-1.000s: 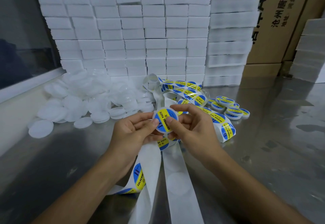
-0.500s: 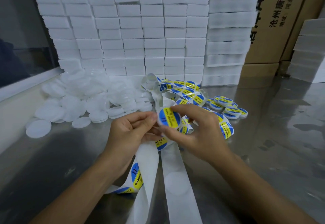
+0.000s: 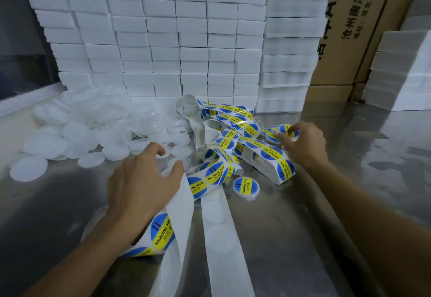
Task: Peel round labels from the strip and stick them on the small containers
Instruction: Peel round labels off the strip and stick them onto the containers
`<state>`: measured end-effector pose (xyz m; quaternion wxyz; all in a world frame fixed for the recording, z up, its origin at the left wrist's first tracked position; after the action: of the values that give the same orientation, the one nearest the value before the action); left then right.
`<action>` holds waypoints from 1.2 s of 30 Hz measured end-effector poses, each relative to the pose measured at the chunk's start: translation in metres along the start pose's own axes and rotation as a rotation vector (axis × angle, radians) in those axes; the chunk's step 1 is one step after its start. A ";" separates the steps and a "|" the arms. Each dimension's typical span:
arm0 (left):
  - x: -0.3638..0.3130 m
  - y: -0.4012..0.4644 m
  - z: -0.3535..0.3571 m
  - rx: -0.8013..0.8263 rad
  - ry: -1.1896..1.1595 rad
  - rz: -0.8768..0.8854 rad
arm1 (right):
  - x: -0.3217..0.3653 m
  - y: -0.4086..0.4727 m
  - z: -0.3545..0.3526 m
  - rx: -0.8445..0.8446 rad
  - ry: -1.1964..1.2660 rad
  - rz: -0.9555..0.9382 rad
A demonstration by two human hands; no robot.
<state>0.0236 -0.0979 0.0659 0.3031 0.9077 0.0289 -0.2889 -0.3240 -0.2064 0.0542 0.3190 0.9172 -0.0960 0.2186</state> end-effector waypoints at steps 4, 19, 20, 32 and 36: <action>-0.002 -0.002 0.000 0.028 0.176 0.023 | -0.014 0.005 0.014 0.102 -0.107 0.060; -0.009 -0.002 0.012 0.186 -0.920 -0.105 | 0.094 -0.056 -0.040 -0.304 0.244 -0.304; -0.011 -0.003 0.013 0.218 -0.977 -0.089 | 0.106 -0.065 -0.041 -0.245 0.336 -0.323; -0.026 -0.014 0.015 0.567 -1.227 0.039 | 0.152 -0.117 -0.020 0.578 1.173 -0.016; -0.022 -0.012 0.017 0.552 -1.203 -0.002 | 0.147 -0.114 -0.017 0.539 1.166 -0.086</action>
<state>-0.0063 -0.0949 0.0608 0.0224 0.6324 -0.2199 -0.7424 -0.1640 -0.1118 0.0721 0.0856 0.6990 0.1883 0.6846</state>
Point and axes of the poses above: each hand's wrist, its own y-axis towards the middle knuckle, its own z-axis out of the palm, x = y × z, the point moved 3 cm from there along y, towards the middle knuckle, and after that the axes turned 5 degrees about -y, right-handed, at the moved point
